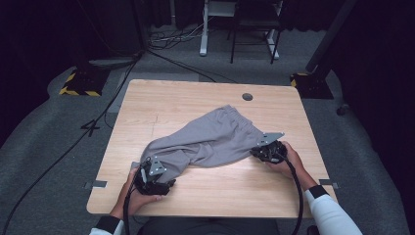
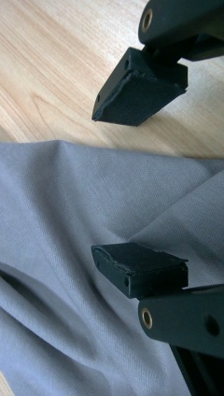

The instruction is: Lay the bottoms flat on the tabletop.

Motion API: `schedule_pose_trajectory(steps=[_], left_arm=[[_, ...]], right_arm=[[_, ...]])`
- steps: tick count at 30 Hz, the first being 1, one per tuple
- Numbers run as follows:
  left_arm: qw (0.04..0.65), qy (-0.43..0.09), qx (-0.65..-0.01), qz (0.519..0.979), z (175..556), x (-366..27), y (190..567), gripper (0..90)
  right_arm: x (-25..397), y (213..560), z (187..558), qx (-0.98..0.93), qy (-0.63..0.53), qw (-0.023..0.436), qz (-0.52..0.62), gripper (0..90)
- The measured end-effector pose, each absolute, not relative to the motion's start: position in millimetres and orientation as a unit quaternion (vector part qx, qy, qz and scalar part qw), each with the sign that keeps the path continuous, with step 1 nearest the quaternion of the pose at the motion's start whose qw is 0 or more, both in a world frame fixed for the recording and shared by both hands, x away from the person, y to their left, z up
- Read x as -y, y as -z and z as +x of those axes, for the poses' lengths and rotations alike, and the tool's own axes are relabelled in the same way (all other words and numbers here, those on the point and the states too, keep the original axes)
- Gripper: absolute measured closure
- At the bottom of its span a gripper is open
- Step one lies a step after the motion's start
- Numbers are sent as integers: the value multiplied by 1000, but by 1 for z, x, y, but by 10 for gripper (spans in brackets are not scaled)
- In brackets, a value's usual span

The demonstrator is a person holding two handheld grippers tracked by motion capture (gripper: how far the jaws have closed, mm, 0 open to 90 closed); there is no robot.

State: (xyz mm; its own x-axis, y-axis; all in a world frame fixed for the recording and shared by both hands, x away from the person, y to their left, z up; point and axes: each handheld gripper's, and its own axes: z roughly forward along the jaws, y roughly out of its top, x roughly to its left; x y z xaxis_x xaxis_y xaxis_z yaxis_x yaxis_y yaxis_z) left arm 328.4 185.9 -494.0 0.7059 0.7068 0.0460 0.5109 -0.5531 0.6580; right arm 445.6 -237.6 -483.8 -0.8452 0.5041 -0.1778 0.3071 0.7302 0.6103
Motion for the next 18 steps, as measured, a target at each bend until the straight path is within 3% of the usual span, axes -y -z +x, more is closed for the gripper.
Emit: schedule_pose_trajectory(steps=[4, 10, 18], left_arm=[[313, -161, -357, 865, 331, -189, 494, 312], [317, -179, -373, 854, 336, -190, 485, 341], [380, -182, -338, 842, 362, -141, 453, 288]], right_arm=[[229, 465, 441, -916, -305, 165, 202, 872], [199, 393, 434, -887, -393, 178, 166, 871], [156, 346, 449, -885, -395, 195, 151, 871]])
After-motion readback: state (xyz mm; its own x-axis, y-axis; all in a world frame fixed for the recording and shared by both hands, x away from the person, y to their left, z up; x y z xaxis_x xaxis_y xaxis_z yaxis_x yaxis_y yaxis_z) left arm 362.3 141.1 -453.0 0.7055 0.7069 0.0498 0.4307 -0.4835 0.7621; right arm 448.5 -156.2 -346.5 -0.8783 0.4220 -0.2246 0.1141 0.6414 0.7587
